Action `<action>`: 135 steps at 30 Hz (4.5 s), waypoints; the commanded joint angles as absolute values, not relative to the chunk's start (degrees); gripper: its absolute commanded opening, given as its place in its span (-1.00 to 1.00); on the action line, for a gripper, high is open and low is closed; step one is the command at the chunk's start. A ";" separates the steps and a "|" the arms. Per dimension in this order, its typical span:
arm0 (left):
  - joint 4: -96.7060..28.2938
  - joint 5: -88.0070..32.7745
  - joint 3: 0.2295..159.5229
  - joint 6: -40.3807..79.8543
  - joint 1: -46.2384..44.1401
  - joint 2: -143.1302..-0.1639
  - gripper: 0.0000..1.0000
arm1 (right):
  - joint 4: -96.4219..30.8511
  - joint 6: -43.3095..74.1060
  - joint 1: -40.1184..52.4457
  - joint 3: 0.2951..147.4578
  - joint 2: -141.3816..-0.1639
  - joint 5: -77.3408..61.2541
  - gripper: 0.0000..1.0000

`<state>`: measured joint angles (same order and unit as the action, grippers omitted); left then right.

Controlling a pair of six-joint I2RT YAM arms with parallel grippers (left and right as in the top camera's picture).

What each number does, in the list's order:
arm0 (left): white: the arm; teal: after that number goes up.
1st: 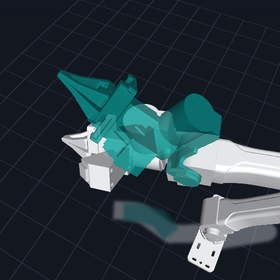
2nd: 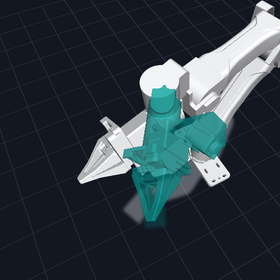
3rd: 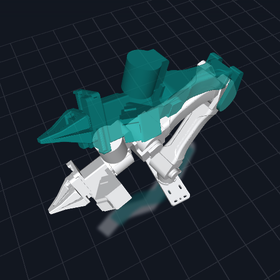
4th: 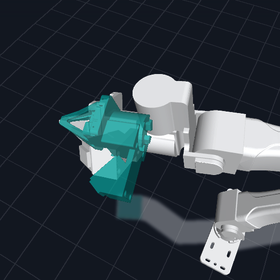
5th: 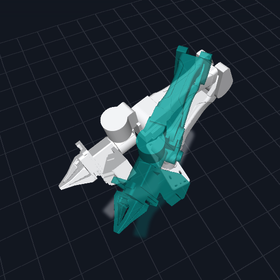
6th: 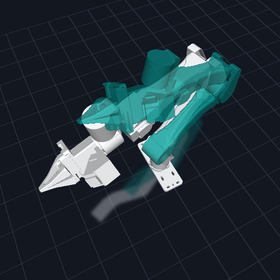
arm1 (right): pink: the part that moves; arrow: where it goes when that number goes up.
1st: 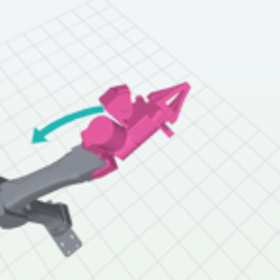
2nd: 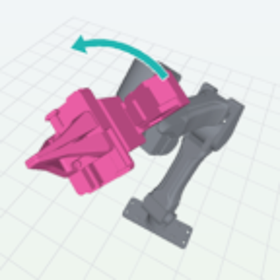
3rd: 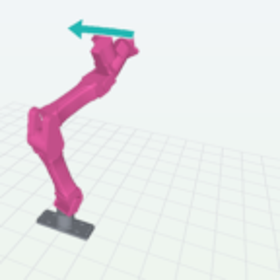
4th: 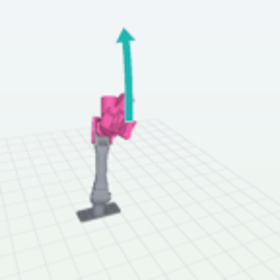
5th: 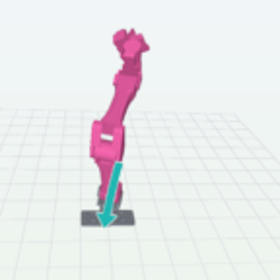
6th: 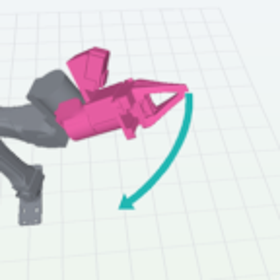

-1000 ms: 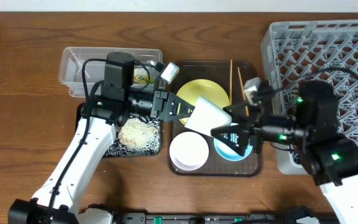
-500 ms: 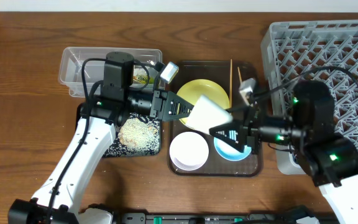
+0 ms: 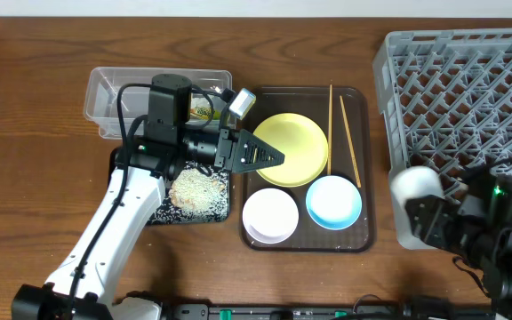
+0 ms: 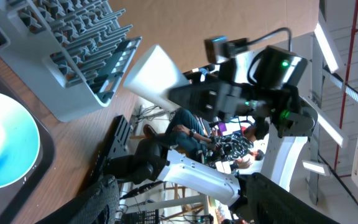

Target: Sort waste into correct bins and load items into the dishwasher rack

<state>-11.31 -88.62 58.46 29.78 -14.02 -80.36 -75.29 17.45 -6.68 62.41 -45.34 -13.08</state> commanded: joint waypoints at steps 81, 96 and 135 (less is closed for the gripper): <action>-48.01 -11.05 59.35 20.58 -13.93 -43.40 0.83 | -71.18 2.26 -13.06 69.91 -40.86 -19.75 0.98; -25.63 -8.05 43.35 5.87 -13.93 -27.51 0.85 | -71.20 2.26 -13.06 69.91 -40.88 -19.75 0.99; -0.40 -8.97 0.23 3.22 -13.89 -0.23 0.85 | -71.20 2.26 -13.06 69.91 -40.86 -19.75 0.99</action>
<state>0.05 -9.67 0.93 4.21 -14.02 -0.69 -71.13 3.16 -12.14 69.65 -40.86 -19.33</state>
